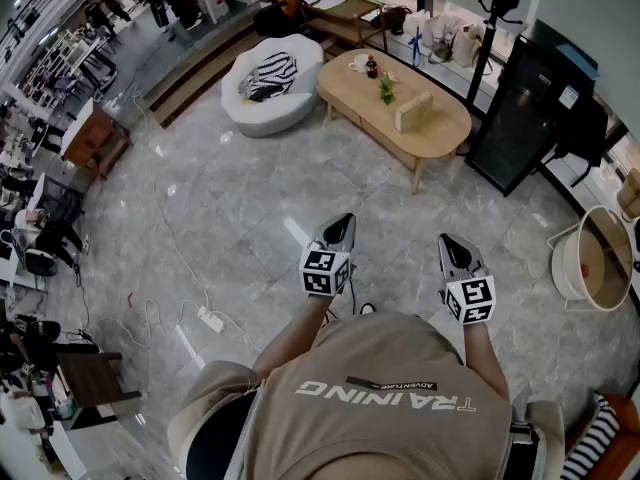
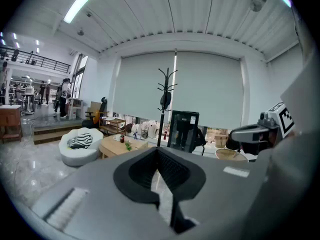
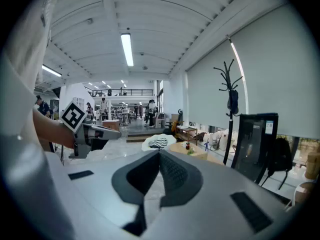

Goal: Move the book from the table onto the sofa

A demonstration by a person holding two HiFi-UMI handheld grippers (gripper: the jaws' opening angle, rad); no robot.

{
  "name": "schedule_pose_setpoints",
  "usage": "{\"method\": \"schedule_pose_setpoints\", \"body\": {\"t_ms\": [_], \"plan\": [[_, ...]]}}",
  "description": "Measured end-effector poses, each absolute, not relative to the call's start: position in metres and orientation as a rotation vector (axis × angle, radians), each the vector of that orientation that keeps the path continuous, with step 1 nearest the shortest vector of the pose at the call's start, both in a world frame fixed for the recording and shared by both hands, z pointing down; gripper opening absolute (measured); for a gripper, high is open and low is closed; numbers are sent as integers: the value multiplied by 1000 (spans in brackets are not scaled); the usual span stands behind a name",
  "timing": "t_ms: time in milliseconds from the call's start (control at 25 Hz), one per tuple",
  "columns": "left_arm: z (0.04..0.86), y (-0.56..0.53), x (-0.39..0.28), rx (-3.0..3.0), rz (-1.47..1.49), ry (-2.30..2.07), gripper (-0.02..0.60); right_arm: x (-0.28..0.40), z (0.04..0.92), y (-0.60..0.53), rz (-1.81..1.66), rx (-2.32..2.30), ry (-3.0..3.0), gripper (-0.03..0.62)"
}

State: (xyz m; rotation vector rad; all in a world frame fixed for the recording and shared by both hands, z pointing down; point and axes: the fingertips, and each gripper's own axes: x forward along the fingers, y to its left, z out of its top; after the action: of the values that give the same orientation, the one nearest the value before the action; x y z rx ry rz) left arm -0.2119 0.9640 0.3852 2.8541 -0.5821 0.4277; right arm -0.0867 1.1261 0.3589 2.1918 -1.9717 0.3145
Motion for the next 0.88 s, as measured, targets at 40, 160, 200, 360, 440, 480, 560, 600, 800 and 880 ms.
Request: {"method": "schedule_pose_setpoints", "body": {"t_ms": [40, 160, 200, 360, 440, 480, 560, 600, 800, 880], "plan": [[381, 955, -206, 2864, 397, -602, -9, -77, 352, 1112, 305, 2212, -2006, 5], [377, 936, -192, 2875, 349, -642, -9, -53, 336, 1081, 270, 2253, -2065, 5], [378, 934, -188, 2876, 352, -643, -9, -47, 333, 1075, 256, 2262, -2061, 5], [379, 922, -182, 2891, 361, -594, -9, -37, 322, 1061, 206, 2285, -2001, 5], [380, 914, -185, 2892, 357, -569, -9, -39, 320, 1055, 195, 2288, -1974, 5], [382, 912, -185, 2891, 354, -555, -9, -39, 322, 1054, 193, 2289, -1962, 5], [390, 907, -182, 2884, 359, -534, -9, -38, 329, 1053, 197, 2287, -1934, 5], [394, 904, -180, 2874, 361, -529, -9, -36, 335, 1054, 212, 2290, -1920, 5], [403, 897, -178, 2785, 316, -559, -9, -26, 366, 1063, 348, 2307, -1878, 5], [409, 890, -174, 2787, 338, -563, -9, -20, 376, 1058, 358, 2280, -1878, 5]]}}
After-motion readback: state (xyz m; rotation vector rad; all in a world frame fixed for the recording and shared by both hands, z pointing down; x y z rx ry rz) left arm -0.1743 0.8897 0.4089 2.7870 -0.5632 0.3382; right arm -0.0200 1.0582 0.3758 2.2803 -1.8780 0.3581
